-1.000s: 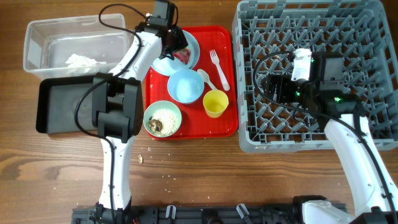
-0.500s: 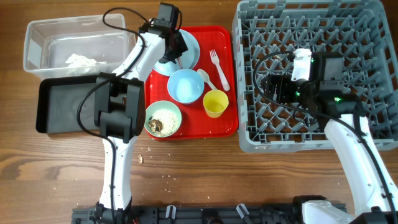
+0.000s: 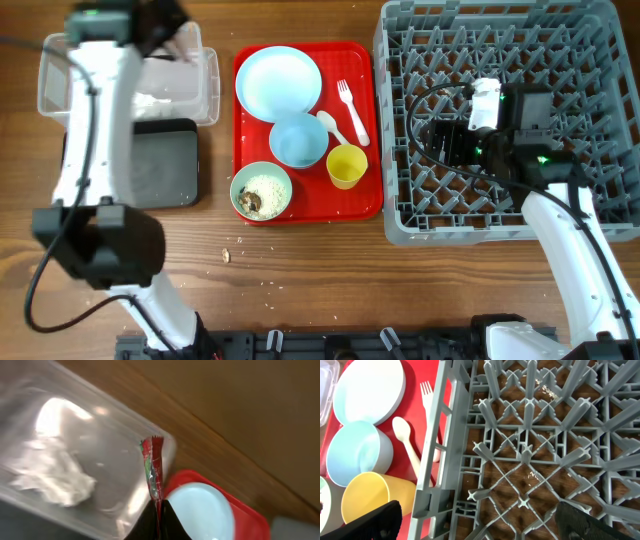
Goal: Sort waste into correct bins and load items into the dishwasher rack
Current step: 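Carry the wrapper with the left gripper and drop it in the clear bin, then grasp the yellow cup with the left gripper and lift it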
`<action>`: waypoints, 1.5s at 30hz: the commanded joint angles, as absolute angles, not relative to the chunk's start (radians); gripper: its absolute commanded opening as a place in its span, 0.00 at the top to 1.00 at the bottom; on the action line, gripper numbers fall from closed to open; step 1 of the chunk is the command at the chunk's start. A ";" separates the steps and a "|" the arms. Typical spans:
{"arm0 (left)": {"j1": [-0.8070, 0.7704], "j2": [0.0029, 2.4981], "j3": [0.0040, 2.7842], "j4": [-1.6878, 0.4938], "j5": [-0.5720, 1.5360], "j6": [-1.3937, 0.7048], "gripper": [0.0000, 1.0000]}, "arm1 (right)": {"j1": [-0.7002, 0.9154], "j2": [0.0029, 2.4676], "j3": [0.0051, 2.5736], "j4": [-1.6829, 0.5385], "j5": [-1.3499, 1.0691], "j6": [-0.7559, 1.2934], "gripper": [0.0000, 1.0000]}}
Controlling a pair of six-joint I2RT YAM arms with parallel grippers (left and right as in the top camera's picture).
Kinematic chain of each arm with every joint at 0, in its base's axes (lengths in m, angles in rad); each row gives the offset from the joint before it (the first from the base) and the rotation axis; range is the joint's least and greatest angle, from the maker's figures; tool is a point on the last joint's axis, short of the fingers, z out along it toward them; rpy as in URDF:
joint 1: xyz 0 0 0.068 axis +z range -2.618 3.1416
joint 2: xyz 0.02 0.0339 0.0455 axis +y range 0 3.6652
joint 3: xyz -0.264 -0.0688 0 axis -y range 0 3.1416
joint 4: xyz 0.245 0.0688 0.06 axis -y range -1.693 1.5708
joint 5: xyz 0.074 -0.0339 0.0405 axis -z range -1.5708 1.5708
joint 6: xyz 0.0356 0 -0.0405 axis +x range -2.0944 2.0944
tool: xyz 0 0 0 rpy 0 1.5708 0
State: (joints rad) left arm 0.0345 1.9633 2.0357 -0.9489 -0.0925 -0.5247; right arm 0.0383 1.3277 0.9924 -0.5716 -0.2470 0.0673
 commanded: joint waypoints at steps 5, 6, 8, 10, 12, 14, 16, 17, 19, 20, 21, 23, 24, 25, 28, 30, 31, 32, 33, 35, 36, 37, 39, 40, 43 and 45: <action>0.175 2.194 1.969 -0.916 -0.123 -0.539 0.49 | 0.035 1.339 1.013 -0.569 -0.264 0.081 0.00; 0.179 2.217 1.969 -0.913 -0.109 -0.539 0.35 | 0.035 1.339 1.013 -0.569 -0.264 0.082 0.00; 0.180 2.236 1.969 -0.910 -0.105 -0.538 0.21 | 0.035 1.339 1.013 -0.569 -0.264 0.082 0.00; 0.178 2.229 1.971 -0.905 -0.092 -0.524 0.18 | 0.035 1.339 1.013 -0.569 -0.264 0.081 0.00; 0.177 2.209 1.980 -0.907 -0.070 -0.522 0.18 | 0.035 1.339 1.013 -0.569 -0.264 0.081 0.00; 0.175 2.171 1.995 -0.907 -0.006 -0.474 0.18 | 0.035 1.339 1.013 -0.569 -0.264 0.081 0.00; 0.168 2.117 1.998 -0.910 0.054 -0.451 0.18 | 0.035 1.339 1.013 -0.569 -0.264 0.081 0.00; 0.163 2.092 1.998 -0.915 0.068 -0.448 0.18 | 0.035 1.339 1.013 -0.569 -0.264 0.081 0.00; 0.142 2.033 1.998 -0.941 0.072 -0.448 0.18 | 0.035 1.339 1.013 -0.569 -0.264 0.081 0.00; 0.130 2.011 1.998 -0.957 0.071 -0.448 0.18 | 0.035 1.339 1.013 -0.568 -0.264 0.081 0.00; 0.115 1.990 1.998 -0.977 0.071 -0.448 0.18 | 0.035 1.339 1.013 -0.567 -0.264 0.081 0.00; 0.073 1.960 1.998 -1.035 0.071 -0.448 0.18 | 0.035 1.339 1.013 -0.564 -0.264 0.081 0.00; 0.050 1.956 1.998 -1.066 0.072 -0.448 0.18 | 0.035 1.339 1.013 -0.563 -0.264 0.081 0.00; 0.026 1.956 1.998 -1.100 0.080 -0.446 0.18 | 0.035 1.339 1.013 -0.562 -0.264 0.081 0.00; -0.084 1.975 1.994 -1.211 0.148 -0.379 0.19 | 0.035 1.339 1.013 -0.562 -0.264 0.081 0.00; -0.162 1.987 1.993 -1.246 0.149 -0.365 0.19 | 0.035 1.339 1.013 -0.562 -0.264 0.081 0.00; -0.207 1.992 1.993 -1.251 0.149 -0.365 0.19 | 0.035 1.339 1.013 -0.562 -0.264 0.082 0.00; -0.244 1.994 1.993 -1.251 0.147 -0.365 0.20 | 0.035 1.339 1.013 -0.562 -0.264 0.081 0.00; -0.287 2.000 1.993 -1.248 0.144 -0.365 0.20 | 0.035 1.339 1.013 -0.562 -0.264 0.081 0.00; -0.352 2.008 1.990 -1.246 0.144 -0.347 0.19 | 0.035 1.339 1.013 -0.563 -0.265 0.082 0.00; -0.387 2.014 1.984 -1.248 0.138 -0.344 0.19 | 0.035 1.339 1.013 -0.567 -0.265 0.082 0.00; -0.416 2.019 1.975 -1.249 0.132 -0.344 0.19 | 0.035 1.339 1.013 -0.570 -0.265 0.082 0.00; -0.451 2.031 1.957 -1.250 0.130 -0.344 0.19 | 0.035 1.339 1.013 -0.577 -0.265 0.082 0.00; -0.465 2.041 1.946 -1.250 0.131 -0.350 0.19 | 0.035 1.339 1.013 -0.582 -0.264 0.082 0.00; -0.493 2.063 1.913 -1.246 0.176 -0.351 0.20 | 0.035 1.339 1.013 -0.584 -0.264 0.081 0.00; -0.513 2.071 1.891 -1.239 0.214 -0.343 0.20 | 0.035 1.339 1.013 -0.584 -0.264 0.081 0.00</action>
